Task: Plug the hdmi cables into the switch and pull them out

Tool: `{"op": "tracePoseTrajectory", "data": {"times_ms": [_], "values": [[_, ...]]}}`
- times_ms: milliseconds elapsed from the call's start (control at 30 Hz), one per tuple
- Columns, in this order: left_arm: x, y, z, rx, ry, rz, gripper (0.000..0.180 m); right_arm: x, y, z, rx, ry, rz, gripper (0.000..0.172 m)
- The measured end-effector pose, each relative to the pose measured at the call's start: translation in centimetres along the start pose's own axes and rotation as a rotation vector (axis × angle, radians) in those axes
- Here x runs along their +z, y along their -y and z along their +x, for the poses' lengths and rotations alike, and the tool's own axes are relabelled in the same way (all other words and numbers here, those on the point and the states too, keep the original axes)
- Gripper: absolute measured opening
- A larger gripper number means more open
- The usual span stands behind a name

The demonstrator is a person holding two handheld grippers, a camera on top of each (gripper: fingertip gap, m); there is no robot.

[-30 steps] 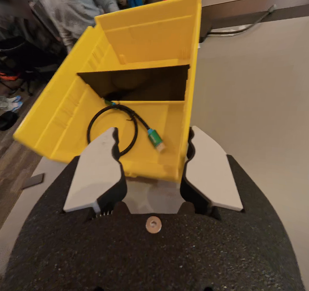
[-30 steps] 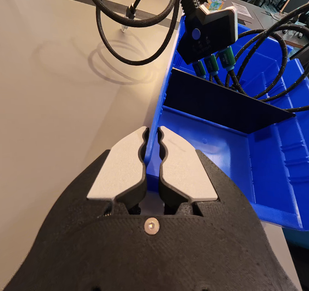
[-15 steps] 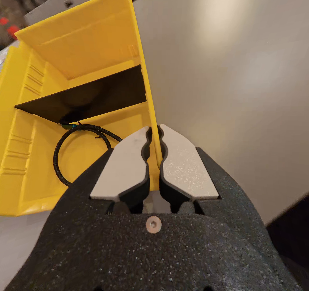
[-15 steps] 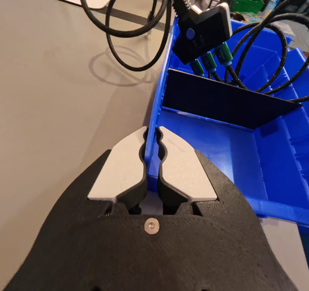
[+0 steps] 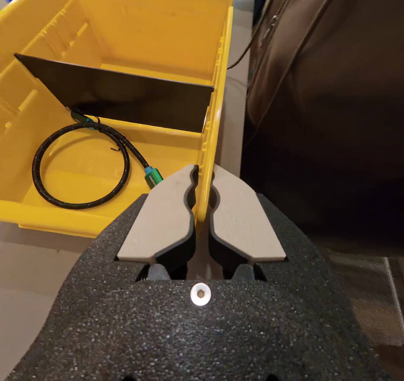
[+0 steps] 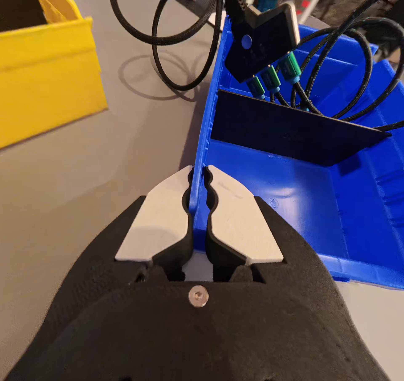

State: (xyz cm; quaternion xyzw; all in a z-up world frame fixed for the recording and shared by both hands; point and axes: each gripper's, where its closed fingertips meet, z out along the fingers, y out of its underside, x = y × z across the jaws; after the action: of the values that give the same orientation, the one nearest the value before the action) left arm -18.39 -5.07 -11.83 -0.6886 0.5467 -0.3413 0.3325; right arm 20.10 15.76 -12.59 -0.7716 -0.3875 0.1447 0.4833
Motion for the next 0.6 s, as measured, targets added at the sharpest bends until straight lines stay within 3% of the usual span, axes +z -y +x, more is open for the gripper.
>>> {"op": "tracePoseTrajectory", "data": {"times_ms": [167, 333, 500, 600], "values": [[2.0, 0.9, 1.8, 0.009, -0.136, 0.007, 0.008, 3.3, 2.4, -2.6, -0.120, 0.215, 0.039, 0.005], [3.8, 1.7, 3.0, 0.014, -0.172, 0.015, 0.009, 6.8, 4.9, -5.1, -0.221, 0.383, 0.074, 0.005], [5.3, 2.5, 4.5, 0.016, -0.177, 0.016, 0.011, 10.4, 7.3, -6.8, -0.256, 0.454, 0.074, 0.007], [5.2, 2.9, 4.7, -0.033, -0.148, 0.029, 0.011, 10.5, 8.6, -6.3, -0.261, 0.446, 0.092, 0.012]]}}
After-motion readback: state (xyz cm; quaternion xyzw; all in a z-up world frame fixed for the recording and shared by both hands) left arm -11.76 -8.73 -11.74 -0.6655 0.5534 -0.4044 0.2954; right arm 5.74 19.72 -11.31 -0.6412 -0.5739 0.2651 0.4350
